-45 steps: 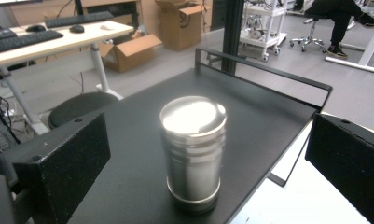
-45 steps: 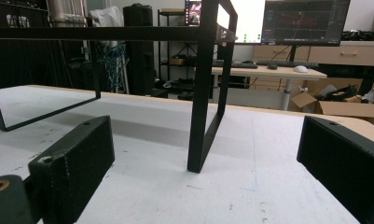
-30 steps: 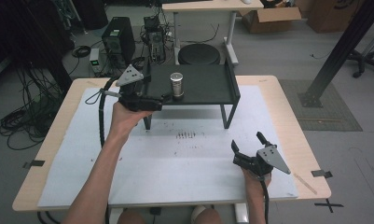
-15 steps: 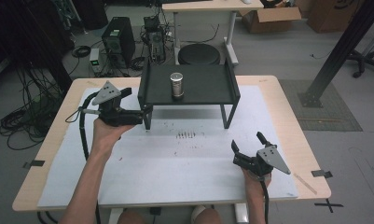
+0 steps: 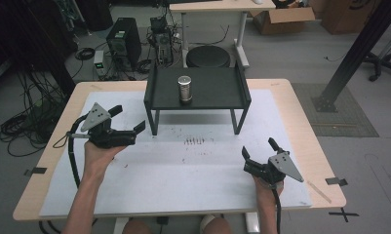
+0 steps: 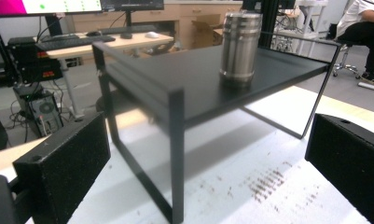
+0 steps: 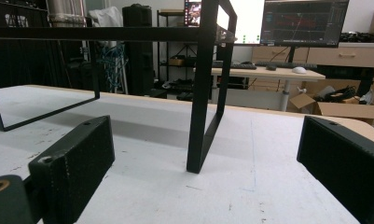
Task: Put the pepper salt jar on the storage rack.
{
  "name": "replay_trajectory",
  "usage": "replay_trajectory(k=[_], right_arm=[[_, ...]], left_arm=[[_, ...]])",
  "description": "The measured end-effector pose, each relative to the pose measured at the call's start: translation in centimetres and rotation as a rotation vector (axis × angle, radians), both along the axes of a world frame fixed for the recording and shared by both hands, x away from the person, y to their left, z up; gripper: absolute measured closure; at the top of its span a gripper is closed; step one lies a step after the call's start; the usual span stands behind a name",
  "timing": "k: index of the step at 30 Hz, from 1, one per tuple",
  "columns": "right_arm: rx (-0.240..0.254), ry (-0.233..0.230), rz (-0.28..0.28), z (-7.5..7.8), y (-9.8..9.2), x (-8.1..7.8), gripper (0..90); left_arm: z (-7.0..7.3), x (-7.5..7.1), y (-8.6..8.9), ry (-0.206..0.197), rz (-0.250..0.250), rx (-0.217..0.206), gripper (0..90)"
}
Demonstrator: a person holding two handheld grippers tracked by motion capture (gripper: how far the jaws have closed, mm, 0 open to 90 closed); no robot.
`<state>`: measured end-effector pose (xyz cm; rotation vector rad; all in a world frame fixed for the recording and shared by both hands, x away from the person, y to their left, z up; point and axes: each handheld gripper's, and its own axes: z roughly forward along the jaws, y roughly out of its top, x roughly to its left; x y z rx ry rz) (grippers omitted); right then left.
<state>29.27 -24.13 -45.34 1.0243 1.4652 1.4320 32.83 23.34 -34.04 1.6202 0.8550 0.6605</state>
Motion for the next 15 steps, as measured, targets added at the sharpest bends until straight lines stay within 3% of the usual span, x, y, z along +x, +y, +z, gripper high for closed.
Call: replay_trajectory(k=[15], right_arm=[[0.001,-0.001,0.002,0.0,0.0,0.0,3.5]], left_arm=[[-5.5,-2.1,3.9,0.027,0.129,-0.023,0.8]])
